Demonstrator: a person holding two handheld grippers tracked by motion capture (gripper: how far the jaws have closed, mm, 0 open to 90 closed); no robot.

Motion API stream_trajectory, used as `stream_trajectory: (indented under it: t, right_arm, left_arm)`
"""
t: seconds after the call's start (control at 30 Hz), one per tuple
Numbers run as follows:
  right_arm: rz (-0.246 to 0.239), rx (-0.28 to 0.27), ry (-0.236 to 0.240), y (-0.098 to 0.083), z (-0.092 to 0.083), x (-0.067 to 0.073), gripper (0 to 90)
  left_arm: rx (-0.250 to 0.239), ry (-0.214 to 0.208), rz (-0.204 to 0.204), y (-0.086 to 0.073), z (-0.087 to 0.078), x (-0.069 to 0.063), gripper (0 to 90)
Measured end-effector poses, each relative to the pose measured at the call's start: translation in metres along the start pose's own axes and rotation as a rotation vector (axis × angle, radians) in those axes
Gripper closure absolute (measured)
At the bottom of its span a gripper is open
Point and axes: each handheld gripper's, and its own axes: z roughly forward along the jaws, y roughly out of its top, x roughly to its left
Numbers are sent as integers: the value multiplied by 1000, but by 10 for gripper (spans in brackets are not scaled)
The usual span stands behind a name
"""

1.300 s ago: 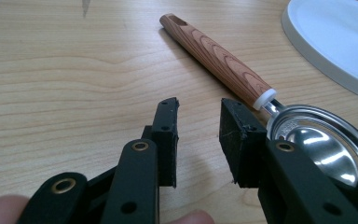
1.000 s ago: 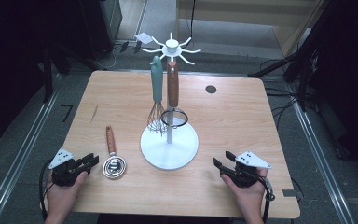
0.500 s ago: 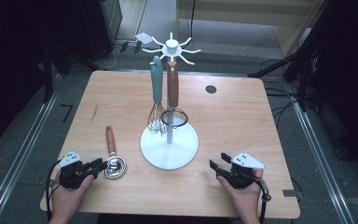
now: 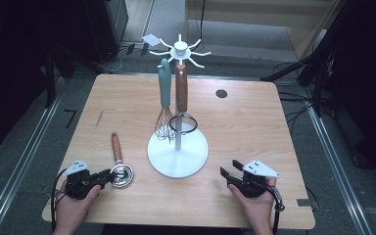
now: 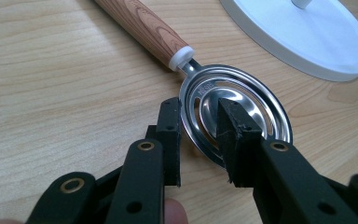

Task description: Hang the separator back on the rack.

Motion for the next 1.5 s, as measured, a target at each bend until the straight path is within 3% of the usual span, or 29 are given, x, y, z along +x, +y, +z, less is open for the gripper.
stream_trajectory:
  t: [0.27, 0.47, 0.73, 0.97, 1.03, 1.13, 1.33, 1.4, 1.5]
  right_arm:
    - [0, -1, 1, 0, 0, 1, 439]
    - [-1, -2, 3, 1, 0, 1, 440]
    - [-4, -6, 16, 1, -1, 5, 442]
    - [-9, -3, 26, 1, 0, 6, 442]
    - [-16, -5, 31, 1, 0, 6, 442]
    - [-16, -4, 33, 1, 0, 6, 442]
    - [-16, 2, 35, 1, 2, 5, 445]
    - [-15, 7, 40, 1, 3, 6, 446]
    - [-19, 10, 43, 1, 4, 7, 449]
  left_arm:
    - [12, -17, -2, 0, 3, -7, 725]
    - [28, -22, 19, -2, 7, -16, 727]
    - [43, -71, 18, -4, 12, -29, 712]
    - [58, -102, 56, -5, 16, -42, 684]
    - [54, -123, 61, -4, 17, -45, 653]
    - [14, -135, 38, -1, 11, -42, 619]
    - [-48, -92, -31, 7, 9, -28, 794]
    - [-47, -75, -53, 9, 14, -26, 852]
    - [-18, -52, -42, 12, 24, -29, 890]
